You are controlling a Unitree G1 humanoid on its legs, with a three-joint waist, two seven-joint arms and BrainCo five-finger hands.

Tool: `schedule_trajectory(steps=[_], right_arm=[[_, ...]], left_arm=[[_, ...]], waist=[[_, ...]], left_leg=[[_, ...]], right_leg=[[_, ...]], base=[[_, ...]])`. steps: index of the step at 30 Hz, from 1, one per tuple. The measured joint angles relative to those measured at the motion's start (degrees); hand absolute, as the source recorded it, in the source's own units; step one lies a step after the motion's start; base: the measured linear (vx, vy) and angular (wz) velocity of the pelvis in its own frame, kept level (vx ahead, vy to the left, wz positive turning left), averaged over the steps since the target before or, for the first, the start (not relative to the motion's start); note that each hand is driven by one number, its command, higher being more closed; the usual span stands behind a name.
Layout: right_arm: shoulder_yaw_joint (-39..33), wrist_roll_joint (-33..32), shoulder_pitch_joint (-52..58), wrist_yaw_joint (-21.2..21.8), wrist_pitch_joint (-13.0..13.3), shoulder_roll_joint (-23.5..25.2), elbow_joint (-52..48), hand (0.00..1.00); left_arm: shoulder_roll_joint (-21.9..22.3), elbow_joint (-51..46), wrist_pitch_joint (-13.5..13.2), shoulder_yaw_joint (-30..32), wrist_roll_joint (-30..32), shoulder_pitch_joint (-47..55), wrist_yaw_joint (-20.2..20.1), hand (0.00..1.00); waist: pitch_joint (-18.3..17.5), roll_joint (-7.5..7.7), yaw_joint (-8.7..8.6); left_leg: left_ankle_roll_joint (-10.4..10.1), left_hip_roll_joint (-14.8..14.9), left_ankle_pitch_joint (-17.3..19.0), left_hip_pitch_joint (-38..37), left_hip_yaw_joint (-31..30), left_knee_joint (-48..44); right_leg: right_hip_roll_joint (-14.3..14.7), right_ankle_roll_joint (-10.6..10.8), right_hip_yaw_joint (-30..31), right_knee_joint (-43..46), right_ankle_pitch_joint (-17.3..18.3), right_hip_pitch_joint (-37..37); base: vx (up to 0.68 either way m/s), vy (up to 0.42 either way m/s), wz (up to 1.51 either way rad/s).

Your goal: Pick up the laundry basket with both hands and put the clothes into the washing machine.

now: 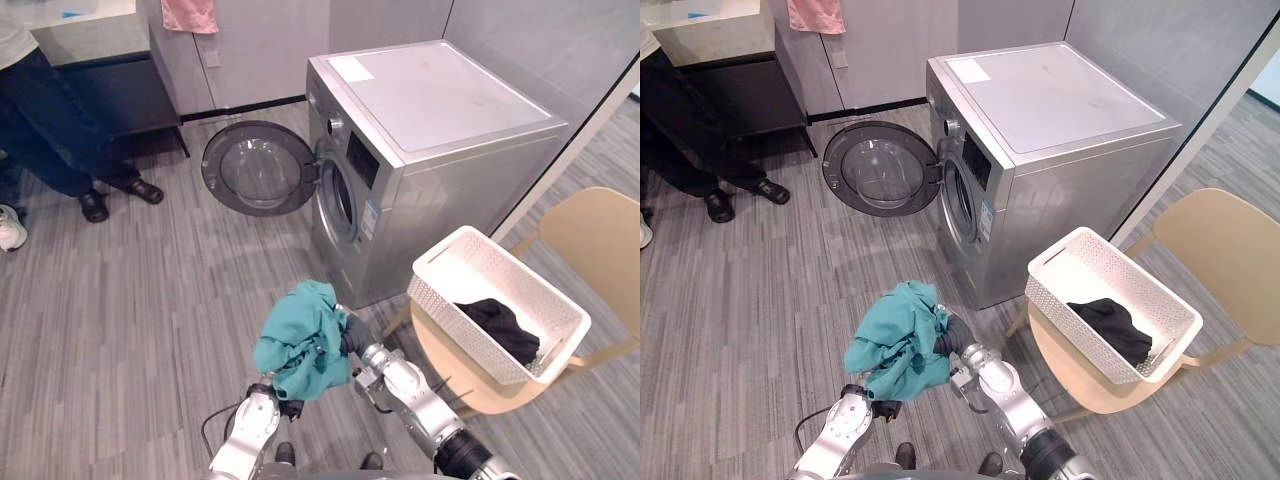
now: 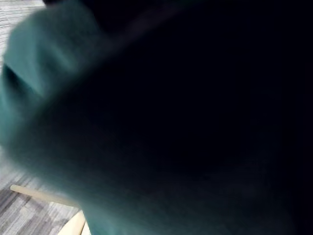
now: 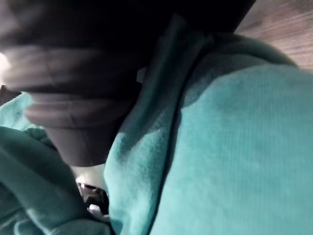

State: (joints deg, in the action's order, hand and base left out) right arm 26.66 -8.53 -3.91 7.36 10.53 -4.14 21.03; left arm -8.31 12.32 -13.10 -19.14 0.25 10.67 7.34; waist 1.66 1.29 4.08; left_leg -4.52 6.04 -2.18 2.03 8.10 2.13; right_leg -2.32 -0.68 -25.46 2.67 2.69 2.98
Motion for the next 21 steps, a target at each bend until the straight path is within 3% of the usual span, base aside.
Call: schedule_trajectory(steps=[5,7,13,18,21], right_arm=[[-13.72,8.61,6.92,-6.65,-1.97,0.47,-0.75,0.00],[-17.13,9.84,8.45,-9.04,-2.01,0.35,-3.17,0.00],[-20.09,18.97,8.84,-13.77,-1.61,1.83,-7.04,0.00],[-20.69,19.83,8.89,-13.75,-1.61,2.02,-6.16,0.00],[-22.16,19.65,8.44,-13.27,-1.65,1.55,-0.71,0.00]], left_arm=[[1.52,0.74,-0.11,14.00,-0.72,0.57,3.86,1.00],[0.89,0.74,-0.10,15.88,-0.75,0.71,4.48,1.00],[2.43,0.74,-0.09,17.00,-0.84,1.89,5.04,1.00],[2.58,1.01,-0.10,17.02,-1.55,2.00,4.92,1.00],[2.57,4.61,-0.17,17.23,-2.35,1.78,3.89,1.00]], waist=[[0.00,-0.01,-0.14],[0.01,-0.02,-0.21],[0.04,-0.07,-0.33],[0.14,-0.21,-0.33],[0.53,-0.49,-0.29]], left_leg=[[-0.02,-0.11,-0.35,-1.46,-0.12,1.08],[-0.05,-0.15,-0.92,-1.45,-0.13,1.91],[-0.05,-0.32,-0.98,-1.78,-0.19,2.07],[-0.04,-0.35,-0.99,-1.79,-0.23,2.07],[0.03,-0.58,-1.02,-1.65,-0.46,2.04]], right_leg=[[0.49,0.09,-0.19,-2.42,-0.91,-2.06],[0.72,0.14,-0.27,-3.36,-1.47,-2.06],[1.39,0.13,-0.46,-6.90,-3.20,-3.88],[1.40,0.11,-0.47,-6.93,-3.36,-3.91],[1.18,0.19,-0.73,-6.94,-3.47,-3.91]], base=[[0.00,0.004,0.01],[0.00,0.000,0.00],[0.00,0.004,0.01],[-0.01,0.027,0.00],[-0.01,0.044,0.04]])
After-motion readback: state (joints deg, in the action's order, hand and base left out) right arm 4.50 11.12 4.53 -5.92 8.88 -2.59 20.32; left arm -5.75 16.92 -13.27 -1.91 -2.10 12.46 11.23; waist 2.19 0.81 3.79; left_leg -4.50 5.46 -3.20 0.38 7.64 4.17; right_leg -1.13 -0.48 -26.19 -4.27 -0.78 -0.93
